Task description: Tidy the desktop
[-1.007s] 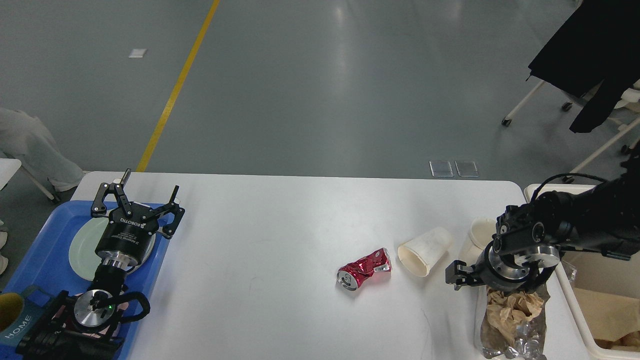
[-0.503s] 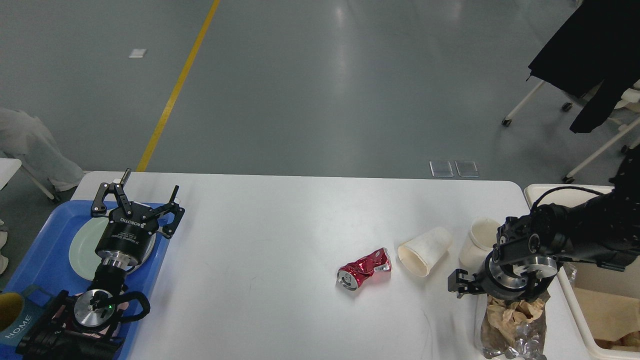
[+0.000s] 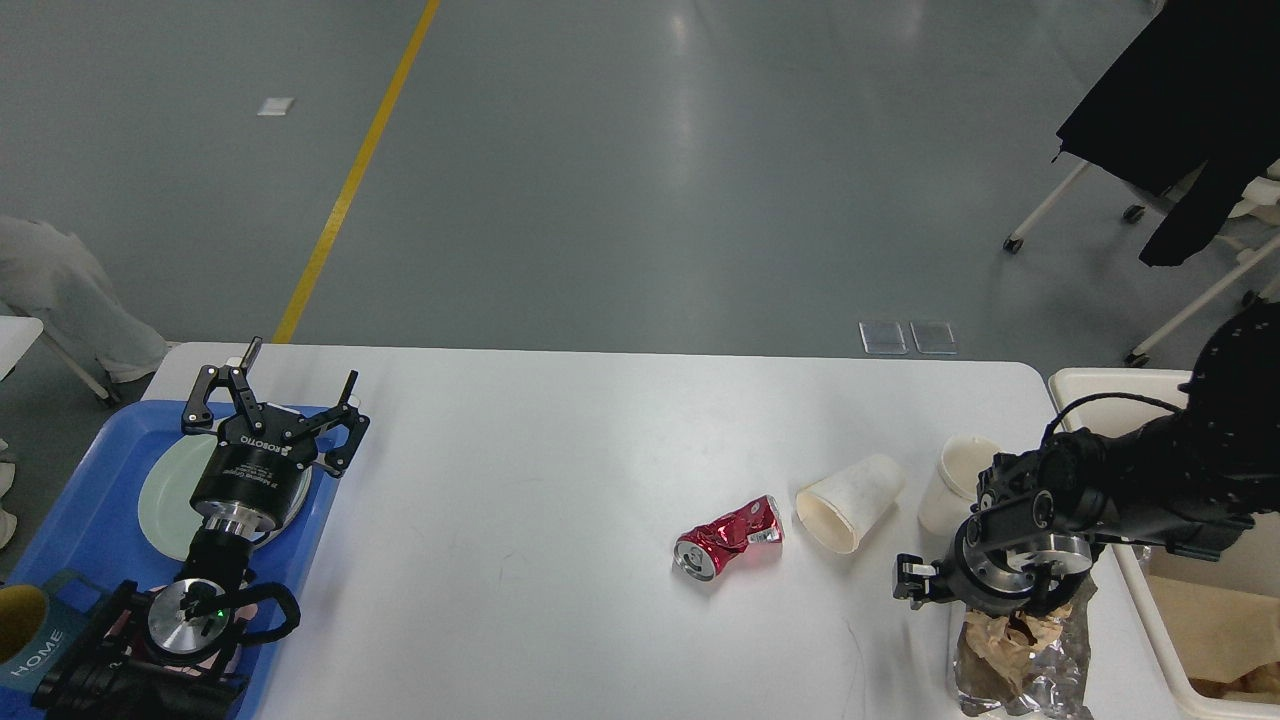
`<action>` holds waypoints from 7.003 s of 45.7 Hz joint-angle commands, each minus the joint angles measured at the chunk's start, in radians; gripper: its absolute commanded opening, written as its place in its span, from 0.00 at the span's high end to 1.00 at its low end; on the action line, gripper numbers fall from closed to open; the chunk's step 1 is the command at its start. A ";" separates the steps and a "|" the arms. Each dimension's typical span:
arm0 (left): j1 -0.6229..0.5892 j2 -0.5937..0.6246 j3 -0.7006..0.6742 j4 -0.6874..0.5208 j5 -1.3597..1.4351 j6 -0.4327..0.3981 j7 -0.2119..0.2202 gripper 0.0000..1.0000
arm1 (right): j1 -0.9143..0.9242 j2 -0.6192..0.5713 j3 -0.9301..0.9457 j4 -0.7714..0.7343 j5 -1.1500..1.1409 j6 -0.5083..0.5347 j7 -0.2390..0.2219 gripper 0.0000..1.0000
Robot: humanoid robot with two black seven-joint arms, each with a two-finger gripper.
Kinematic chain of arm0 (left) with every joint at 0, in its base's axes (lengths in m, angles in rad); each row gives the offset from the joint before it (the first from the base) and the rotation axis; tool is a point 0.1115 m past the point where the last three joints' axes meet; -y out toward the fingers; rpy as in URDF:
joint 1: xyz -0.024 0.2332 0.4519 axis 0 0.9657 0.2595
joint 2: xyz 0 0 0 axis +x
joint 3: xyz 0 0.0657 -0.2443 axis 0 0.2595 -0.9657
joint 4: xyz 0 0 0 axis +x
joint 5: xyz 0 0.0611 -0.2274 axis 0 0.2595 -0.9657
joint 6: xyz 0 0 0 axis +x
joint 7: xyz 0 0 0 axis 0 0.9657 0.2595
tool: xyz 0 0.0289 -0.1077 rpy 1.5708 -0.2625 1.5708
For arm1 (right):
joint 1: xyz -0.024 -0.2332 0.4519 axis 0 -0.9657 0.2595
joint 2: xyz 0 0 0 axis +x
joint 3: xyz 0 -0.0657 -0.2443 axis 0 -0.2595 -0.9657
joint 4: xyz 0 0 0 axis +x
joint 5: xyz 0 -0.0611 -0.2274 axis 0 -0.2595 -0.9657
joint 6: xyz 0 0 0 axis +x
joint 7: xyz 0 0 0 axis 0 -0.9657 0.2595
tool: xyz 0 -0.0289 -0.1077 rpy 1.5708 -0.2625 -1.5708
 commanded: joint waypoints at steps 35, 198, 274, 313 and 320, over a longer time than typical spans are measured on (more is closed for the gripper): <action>0.000 0.000 0.000 0.000 0.000 0.000 0.000 0.03 | -0.051 0.022 0.006 -0.027 0.000 0.012 -0.001 1.00; 0.000 0.002 0.000 0.000 0.000 0.000 -0.002 0.03 | -0.767 -0.154 0.107 -1.117 -0.119 -0.140 0.014 1.00; 0.000 0.000 0.000 0.000 0.000 0.000 -0.002 0.03 | -0.177 -0.370 0.171 -0.566 -0.244 0.089 -0.301 0.00; 0.000 0.002 0.000 0.000 0.000 0.000 -0.002 0.03 | 0.899 -0.176 -0.146 0.288 -0.137 0.547 0.178 0.00; 0.000 0.000 0.000 0.000 0.000 0.000 -0.002 0.03 | 0.946 -0.125 -0.146 0.379 -0.266 0.551 0.279 0.00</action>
